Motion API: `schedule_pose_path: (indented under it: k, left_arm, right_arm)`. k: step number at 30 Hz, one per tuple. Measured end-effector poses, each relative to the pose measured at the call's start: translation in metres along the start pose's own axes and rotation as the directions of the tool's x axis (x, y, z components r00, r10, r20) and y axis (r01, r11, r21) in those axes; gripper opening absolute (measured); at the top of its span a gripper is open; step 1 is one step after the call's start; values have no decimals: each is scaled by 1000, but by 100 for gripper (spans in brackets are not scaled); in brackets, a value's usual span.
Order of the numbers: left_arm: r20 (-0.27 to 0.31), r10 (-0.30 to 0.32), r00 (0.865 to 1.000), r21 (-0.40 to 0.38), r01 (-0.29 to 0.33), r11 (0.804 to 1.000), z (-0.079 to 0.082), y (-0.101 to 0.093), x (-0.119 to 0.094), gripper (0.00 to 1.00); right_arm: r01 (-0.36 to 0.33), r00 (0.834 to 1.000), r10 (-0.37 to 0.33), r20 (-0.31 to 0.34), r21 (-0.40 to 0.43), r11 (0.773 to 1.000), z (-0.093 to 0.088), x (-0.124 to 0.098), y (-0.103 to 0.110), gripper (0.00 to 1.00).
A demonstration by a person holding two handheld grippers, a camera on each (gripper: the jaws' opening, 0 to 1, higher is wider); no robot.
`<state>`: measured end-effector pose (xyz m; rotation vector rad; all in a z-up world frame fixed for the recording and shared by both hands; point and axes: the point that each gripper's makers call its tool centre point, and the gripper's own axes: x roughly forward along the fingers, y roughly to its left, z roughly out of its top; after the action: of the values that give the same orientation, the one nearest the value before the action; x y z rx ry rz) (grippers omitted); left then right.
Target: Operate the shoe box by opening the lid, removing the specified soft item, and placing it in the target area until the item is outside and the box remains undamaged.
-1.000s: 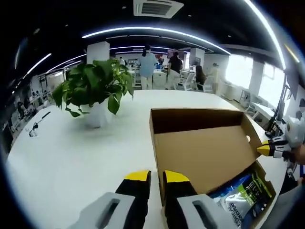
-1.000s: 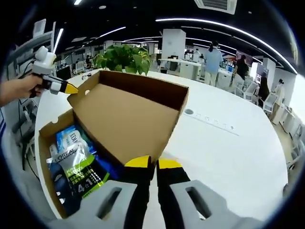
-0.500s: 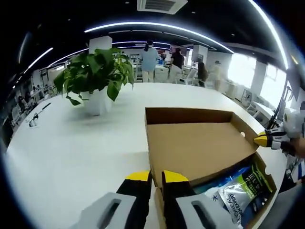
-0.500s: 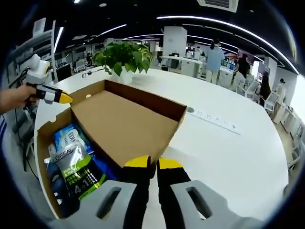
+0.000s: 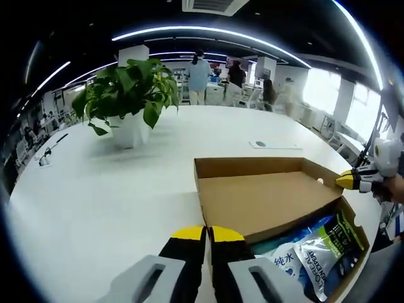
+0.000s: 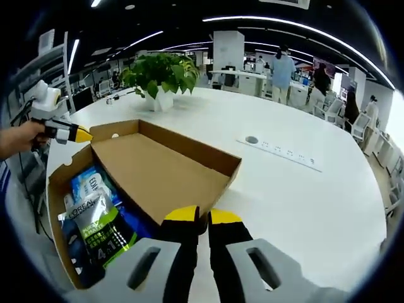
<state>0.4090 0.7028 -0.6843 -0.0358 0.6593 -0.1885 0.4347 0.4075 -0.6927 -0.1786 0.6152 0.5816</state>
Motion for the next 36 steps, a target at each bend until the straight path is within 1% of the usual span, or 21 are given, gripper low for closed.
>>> schedule_pose_path:
  k: [5, 11, 14, 16, 18, 19, 20, 23, 25, 32, 36]
  left_arm:
    - [-1, -1, 1000, 0, 1, 1000, -1, 1, 1, 2]
    - [-6, 1, 1000, -2, -1, 1000, -1, 0, 0, 2]
    - [-10, 3, 1000, 7, -3, 1000, -1, -1, -1, 2]
    - [-5, -7, 1000, 14, 8, 1000, 0, -3, -4, 5]
    - [4, -8, 1000, 16, 8, 1000, 1, -3, -7, 11]
    - [8, -14, 1000, 13, 13, 1000, 2, -3, -9, 13]
    - [12, -19, 1000, 10, 19, 1000, 2, -4, -11, 15]
    - [13, -24, 1000, 33, 24, 999, -2, -7, -18, 20]
    - [8, -29, 1000, 40, 29, 999, -6, -8, -22, 21]
    - [18, -50, 999, 24, 49, 999, -11, -16, -42, 25]
    - [8, -83, 997, 24, 83, 996, -17, -27, -51, 28]
  right_arm:
    - [-13, 1000, 13, -18, 43, 999, -2, 1, -2, 3]
    - [-33, 999, 35, -23, 78, 996, -3, 1, -2, 3]
    - [-42, 999, 44, -19, 76, 996, -2, 0, -2, 4]
    - [-71, 997, 72, -8, 61, 996, 0, -2, 2, 7]
    - [-84, 996, 84, -14, 23, 996, -3, -3, 4, 10]
    - [-93, 996, 93, 10, -27, 995, 0, -5, 5, 12]
    - [-99, 995, 99, 18, -29, 995, 1, -8, 7, 14]
    - [-124, 992, 125, 27, -33, 992, 3, -14, 11, 20]
    - [-121, 992, 124, 39, -70, 990, 6, -20, 11, 21]
    - [-144, 987, 149, 54, -92, 985, 8, -40, 20, 28]
    - [-163, 984, 170, 58, -105, 981, 6, -52, 27, 33]
